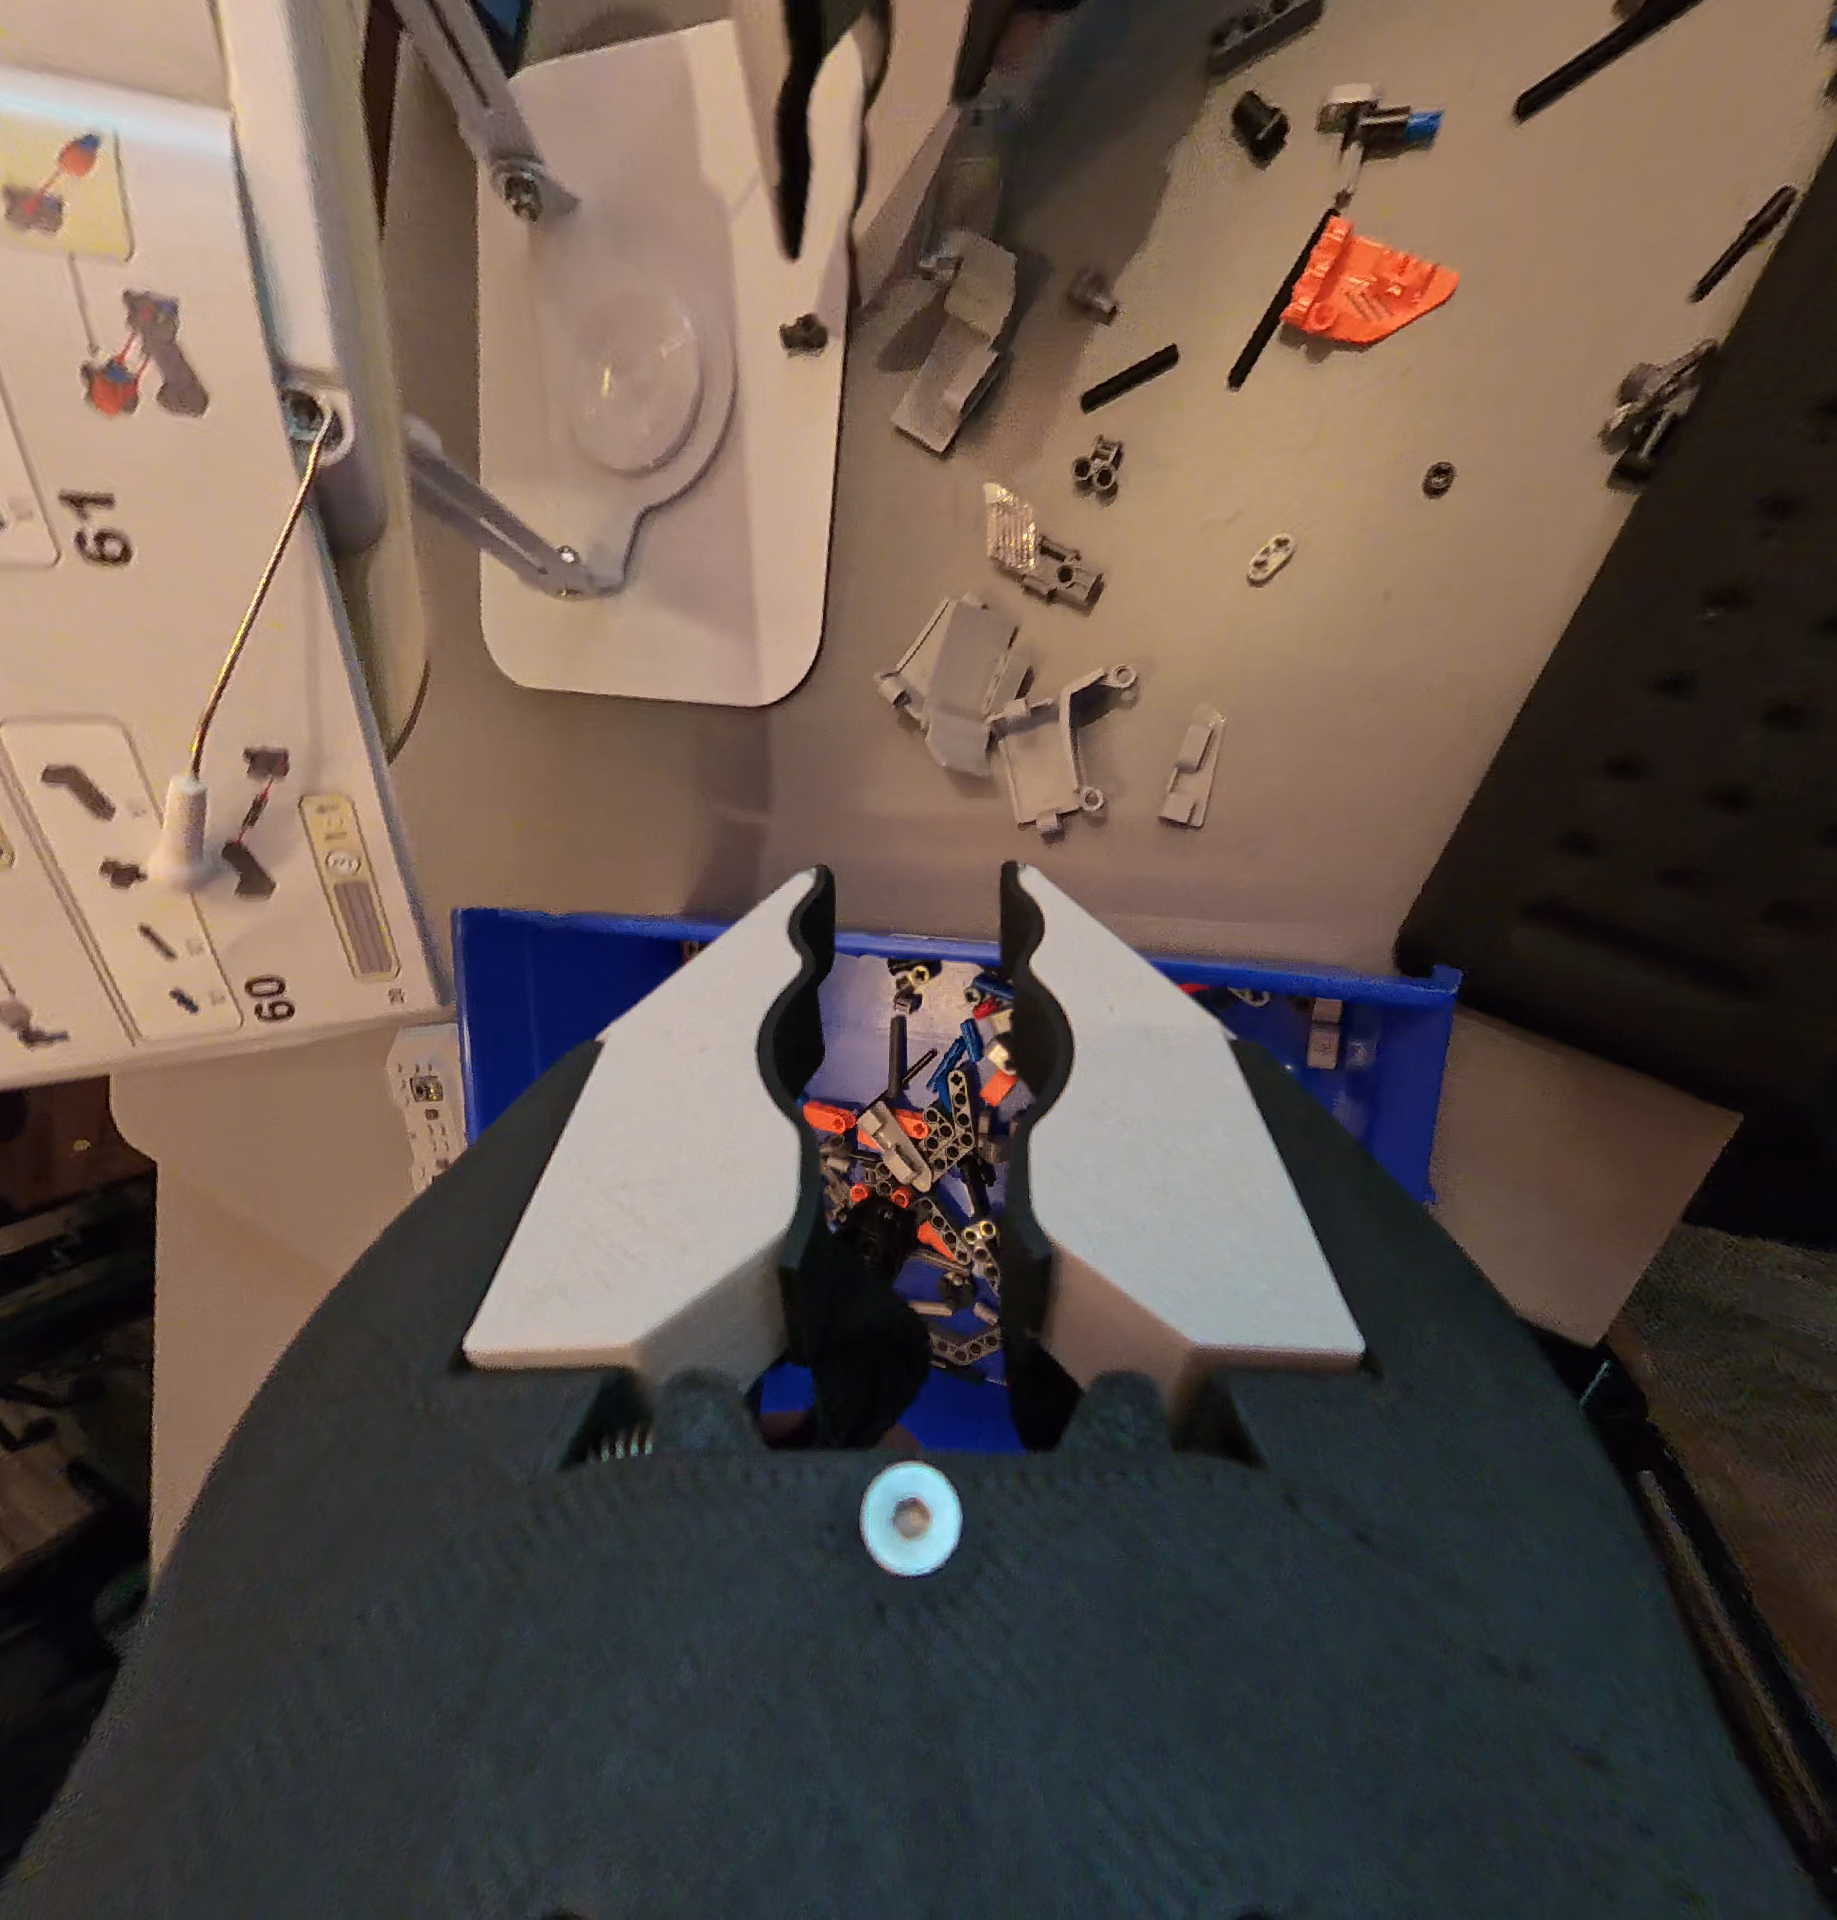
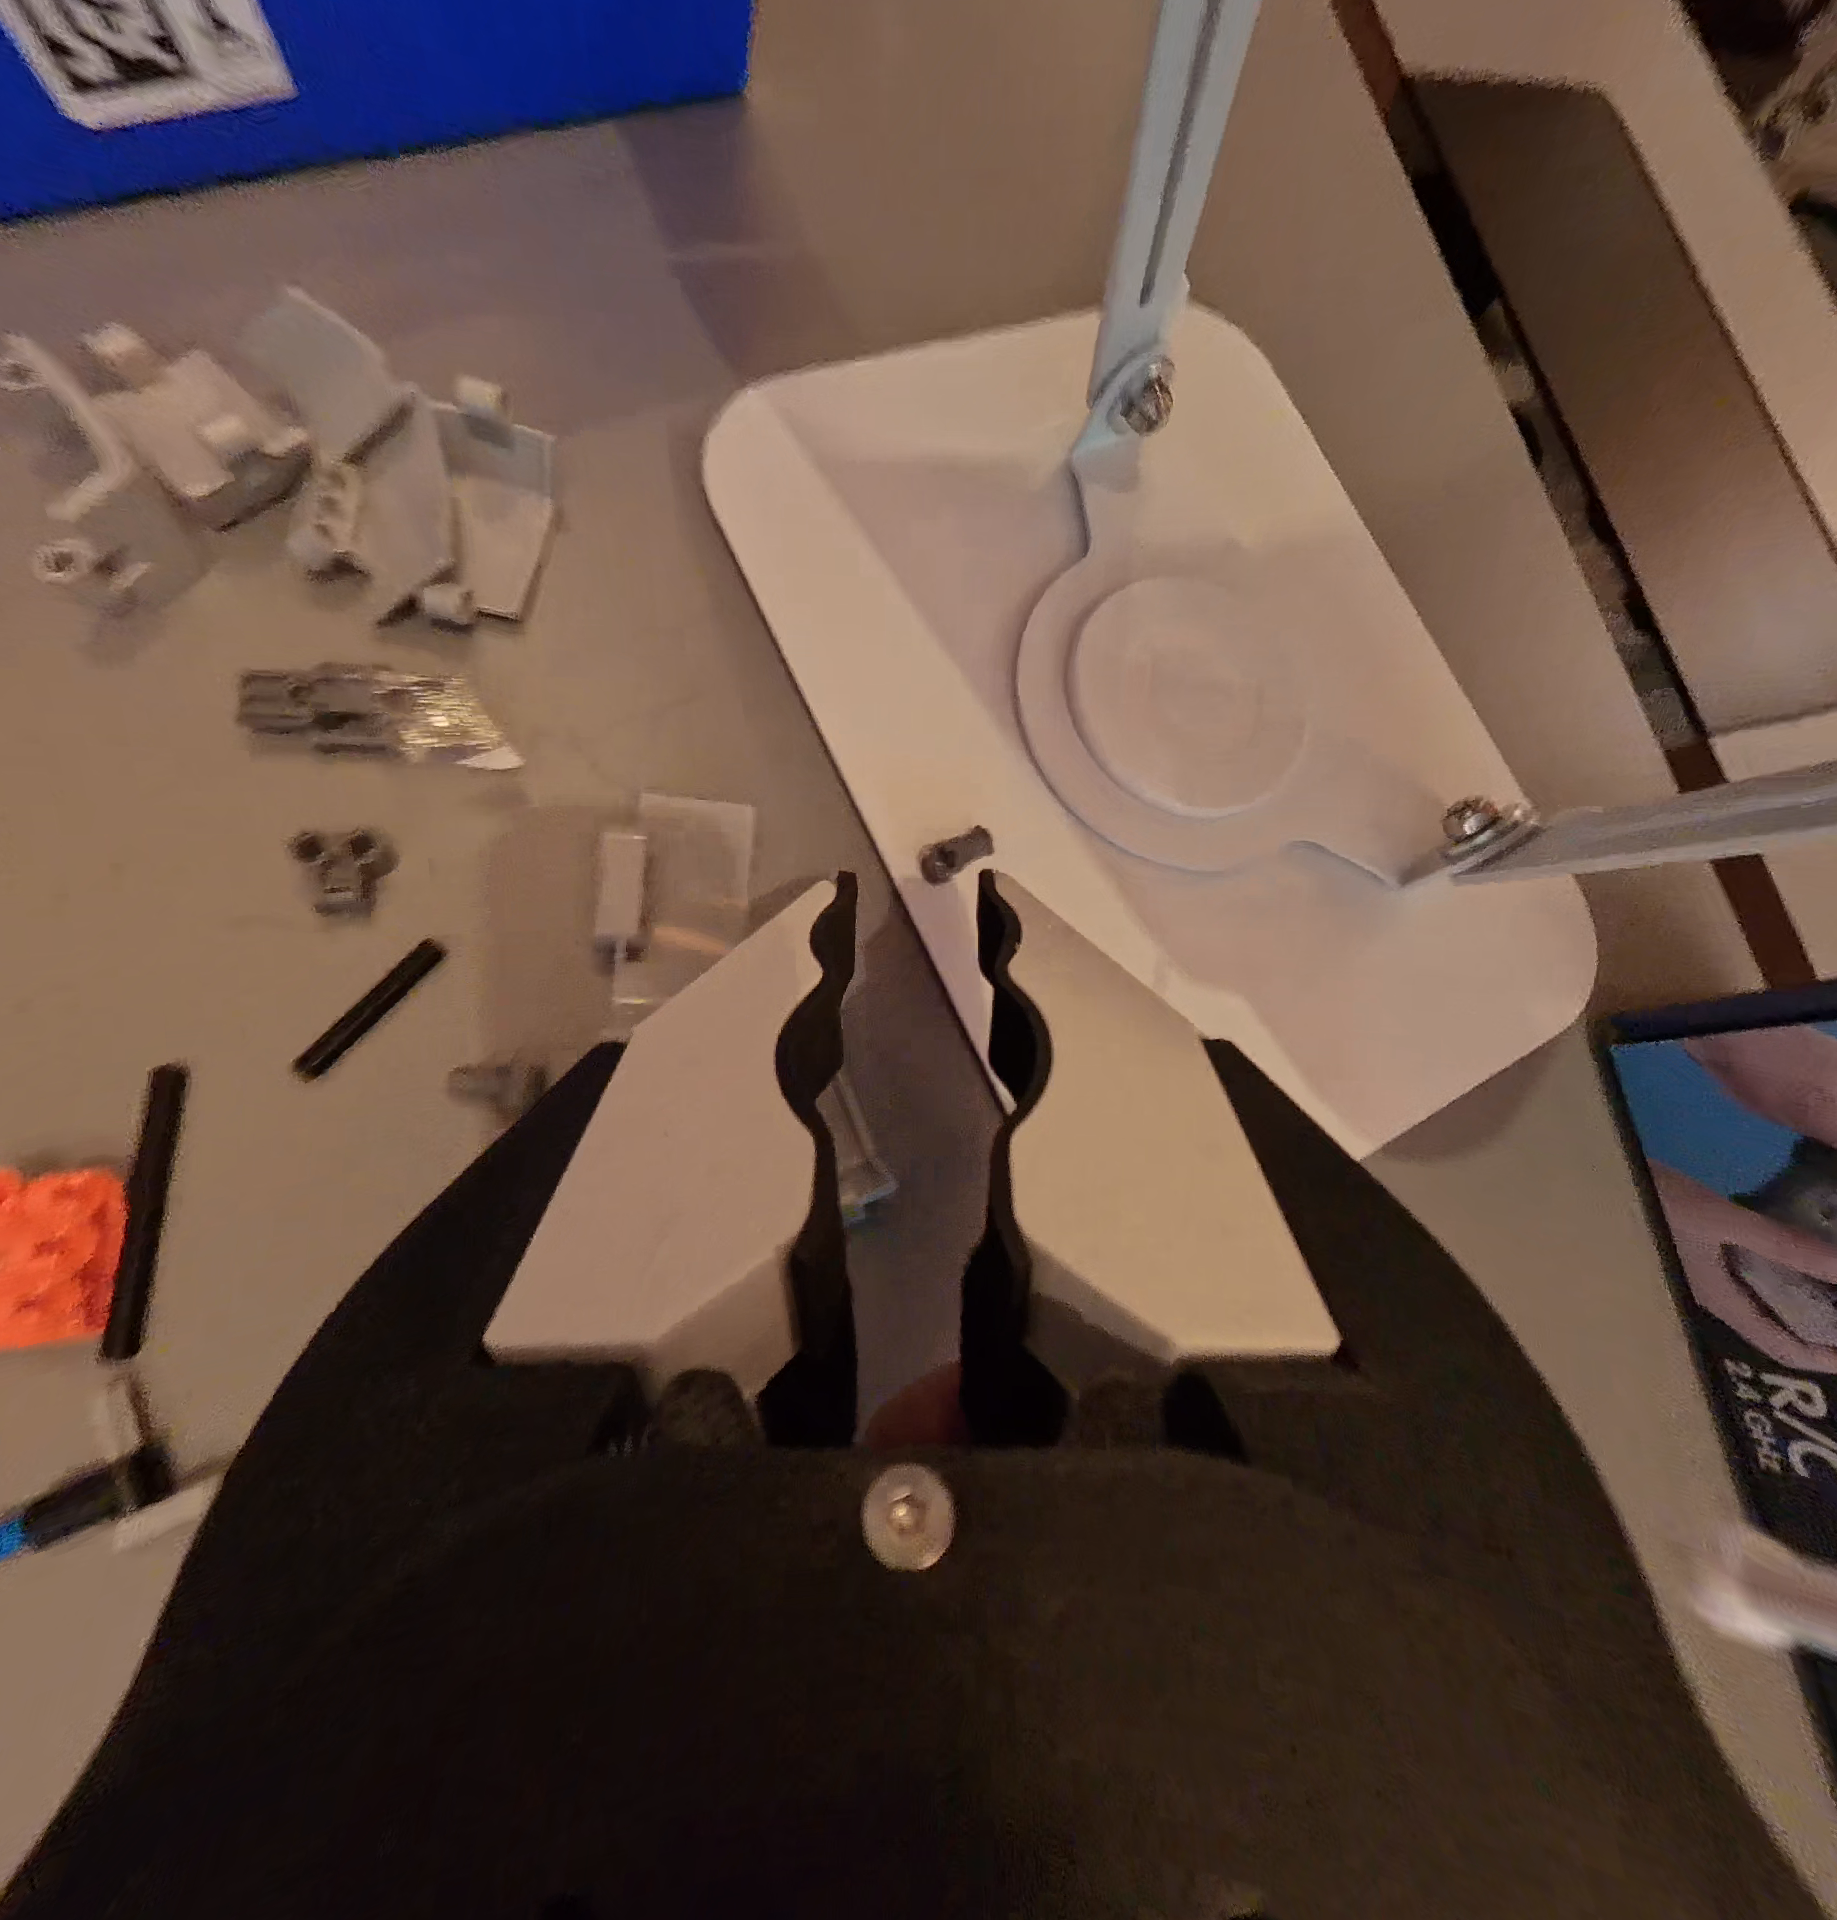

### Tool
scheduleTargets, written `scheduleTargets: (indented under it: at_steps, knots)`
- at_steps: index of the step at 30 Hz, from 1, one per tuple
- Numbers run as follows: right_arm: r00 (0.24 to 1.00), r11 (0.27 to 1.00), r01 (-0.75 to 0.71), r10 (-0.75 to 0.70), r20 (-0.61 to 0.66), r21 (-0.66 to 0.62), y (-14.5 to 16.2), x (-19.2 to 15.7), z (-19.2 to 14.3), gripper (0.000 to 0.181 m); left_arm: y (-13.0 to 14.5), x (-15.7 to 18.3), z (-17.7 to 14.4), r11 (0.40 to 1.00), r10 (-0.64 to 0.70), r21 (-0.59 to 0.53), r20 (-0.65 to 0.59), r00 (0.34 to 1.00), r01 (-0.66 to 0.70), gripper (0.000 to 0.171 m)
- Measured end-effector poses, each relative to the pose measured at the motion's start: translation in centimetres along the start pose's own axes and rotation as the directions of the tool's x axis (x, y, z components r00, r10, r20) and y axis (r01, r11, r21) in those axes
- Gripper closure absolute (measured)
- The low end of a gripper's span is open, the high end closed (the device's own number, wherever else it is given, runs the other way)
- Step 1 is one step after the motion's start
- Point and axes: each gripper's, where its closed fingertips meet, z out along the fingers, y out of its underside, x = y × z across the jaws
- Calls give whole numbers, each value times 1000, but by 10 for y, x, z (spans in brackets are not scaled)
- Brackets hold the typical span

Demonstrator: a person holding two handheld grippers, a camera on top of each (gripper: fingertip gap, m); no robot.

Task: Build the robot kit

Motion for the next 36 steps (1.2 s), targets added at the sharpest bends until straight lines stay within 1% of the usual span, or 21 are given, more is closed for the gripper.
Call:
scheduleTargets:
  at_steps: [2, 5, 8, 9, 14, 16, 18, 21, 22, 25, 28, 29, 32, 34, 36]
  knots:
    - [999, 997, -42, 42, -15, -67, 7, 6, 12, 160, -4, -1, 1, 1000, 19, -19, 13, 1000, -18, 140]
    - [996, 993, -92, 92, -9, -77, 7, 9, 22, 162, -17, -1, 0, 1000, 18, 10, 18, 1000, -18, 141]
    - [993, 990, -118, 118, -5, -81, 6, 11, 25, 171, -25, -1, 1, 999, 26, 25, 22, 999, -26, 141]
    - [993, 990, -118, 118, -4, -80, 5, 11, 26, 175, -27, -1, 1, 999, 27, 31, 24, 999, -27, 141]
    - [995, 993, -100, 101, 5, -55, 1, 10, 25, 176, -37, -1, 0, 999, 26, 44, 48, 999, -28, 141]
    - [996, 996, -84, 85, 30, -37, -4, 4, 17, 176, -42, 0, 0, 999, 26, 45, 67, 997, -29, 141]
    - [998, 999, -46, 47, 51, -18, -9, -5, 2, 176, -51, 7, 2, 998, 25, 58, 71, 997, -30, 141]
    - [994, 999, 43, -42, 97, -6, -7, -23, -31, 176, -66, 22, 7, 996, 31, 79, 81, 996, -37, 141]
    - [990, 997, 75, -74, 119, -2, -4, -30, -44, 176, -72, 32, 10, 995, 37, 93, 66, 997, -43, 142]
    - [969, 986, 166, -161, 185, -9, 15, -54, -84, 176, -86, 60, 25, 991, 45, 122, 31, 998, -49, 141]
    - [935, 966, 250, -223, 274, -65, 53, -79, -112, 176, -100, 88, 44, 986, 35, 161, -7, 999, -34, 141]
    - [919, 957, 283, -251, 305, -65, 65, -87, -118, 176, -106, 98, 50, 984, 30, 179, -28, 999, -25, 141]
    - [874, 951, 300, -246, 419, -68, 92, -114, -127, 176, -120, 120, 71, 977, 15, 214, -85, 996, 4, 140]
    - [851, 943, 325, -256, 458, -77, 104, -124, -126, 175, -122, 129, 84, 978, 2, 206, -111, 994, 21, 140]
    - [844, 931, 352, -271, 463, -96, 111, -127, -121, 176, -123, 134, 93, 978, -19, 202, -129, 992, 45, 139]
